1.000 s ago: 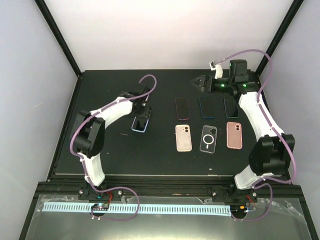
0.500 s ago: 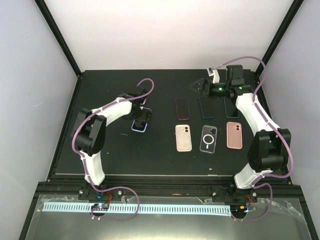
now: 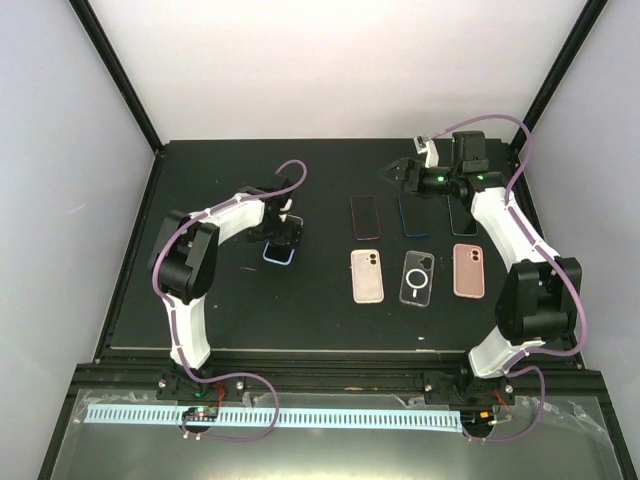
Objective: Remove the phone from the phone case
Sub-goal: Pick up the phone at the center of the board.
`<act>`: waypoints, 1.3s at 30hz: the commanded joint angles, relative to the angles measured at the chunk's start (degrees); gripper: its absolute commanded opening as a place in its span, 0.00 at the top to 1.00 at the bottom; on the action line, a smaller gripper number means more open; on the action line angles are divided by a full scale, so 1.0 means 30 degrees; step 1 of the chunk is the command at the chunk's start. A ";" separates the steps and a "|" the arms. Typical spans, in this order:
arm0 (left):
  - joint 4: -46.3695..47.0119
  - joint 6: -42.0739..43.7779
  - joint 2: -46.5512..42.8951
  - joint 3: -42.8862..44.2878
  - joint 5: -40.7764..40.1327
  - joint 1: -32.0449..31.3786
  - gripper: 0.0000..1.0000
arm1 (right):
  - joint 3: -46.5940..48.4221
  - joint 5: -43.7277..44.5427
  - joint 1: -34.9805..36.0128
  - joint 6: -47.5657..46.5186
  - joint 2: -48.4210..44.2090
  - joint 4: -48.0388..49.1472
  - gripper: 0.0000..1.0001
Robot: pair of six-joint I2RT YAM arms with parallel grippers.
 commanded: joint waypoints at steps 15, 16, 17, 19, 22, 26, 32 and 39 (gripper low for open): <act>0.0823 0.0240 0.0812 -0.1699 0.0708 -0.0270 0.01 | -0.0214 -0.0548 0.0065 0.0177 -0.0160 0.0590 0.00; 0.0724 0.0241 0.0958 -0.1723 0.0304 -0.0271 0.02 | -0.0212 -0.0531 0.0086 0.0181 -0.0164 0.0597 0.00; 0.0682 0.0234 0.1075 -0.1748 0.0030 -0.0271 0.05 | -0.0204 -0.0478 0.0082 0.0181 -0.0190 0.0605 0.00; 0.0609 0.0237 0.1428 -0.1785 -0.0492 -0.0271 0.11 | -0.0203 -0.0444 0.0090 0.0165 -0.0121 0.0669 0.00; 0.0429 0.0213 0.1846 -0.1552 -0.1204 -0.0270 0.21 | -0.0232 -0.0312 0.0178 0.0181 0.0070 0.0741 0.00; 0.0240 0.0073 0.1858 -0.1192 -0.1539 -0.0271 0.29 | -0.0183 -0.0095 0.0618 0.0125 0.0575 0.0786 0.00; 0.0884 -0.0052 -0.0115 -0.1290 -0.1272 -0.0300 0.31 | 0.0098 0.0162 0.1689 0.0249 0.1642 0.0832 0.00; 0.2134 -0.0228 -0.2898 -0.1778 -0.1007 -0.0529 0.31 | 0.0091 0.0370 0.2684 0.1594 0.3086 0.1819 0.00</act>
